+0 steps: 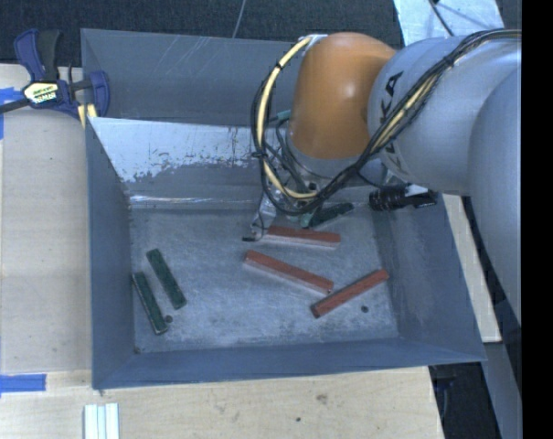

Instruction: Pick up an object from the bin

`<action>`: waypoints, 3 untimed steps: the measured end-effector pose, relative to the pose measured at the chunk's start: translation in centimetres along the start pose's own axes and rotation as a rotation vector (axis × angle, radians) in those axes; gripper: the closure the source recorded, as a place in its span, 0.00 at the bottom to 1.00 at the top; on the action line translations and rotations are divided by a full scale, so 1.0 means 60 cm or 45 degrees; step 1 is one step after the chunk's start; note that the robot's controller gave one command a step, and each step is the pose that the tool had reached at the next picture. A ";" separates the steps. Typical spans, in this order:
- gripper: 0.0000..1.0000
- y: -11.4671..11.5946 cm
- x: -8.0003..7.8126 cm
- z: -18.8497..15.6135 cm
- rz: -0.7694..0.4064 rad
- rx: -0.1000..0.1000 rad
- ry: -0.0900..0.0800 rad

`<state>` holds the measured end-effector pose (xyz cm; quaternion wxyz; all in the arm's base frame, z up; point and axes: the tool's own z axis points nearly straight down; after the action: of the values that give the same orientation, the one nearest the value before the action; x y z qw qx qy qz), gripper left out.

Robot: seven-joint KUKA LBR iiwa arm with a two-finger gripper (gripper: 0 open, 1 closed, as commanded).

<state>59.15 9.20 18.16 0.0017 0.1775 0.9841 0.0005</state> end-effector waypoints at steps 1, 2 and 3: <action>1.00 0.000 0.000 0.000 0.000 0.001 0.000; 1.00 -0.013 0.030 -0.107 0.039 -0.001 -0.004; 1.00 0.001 0.070 -0.016 0.027 -0.001 -0.004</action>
Offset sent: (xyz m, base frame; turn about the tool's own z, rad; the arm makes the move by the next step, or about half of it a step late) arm -0.0192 -0.0035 0.0651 0.0363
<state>55.24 10.72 19.09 0.0032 0.1879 0.9822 0.0008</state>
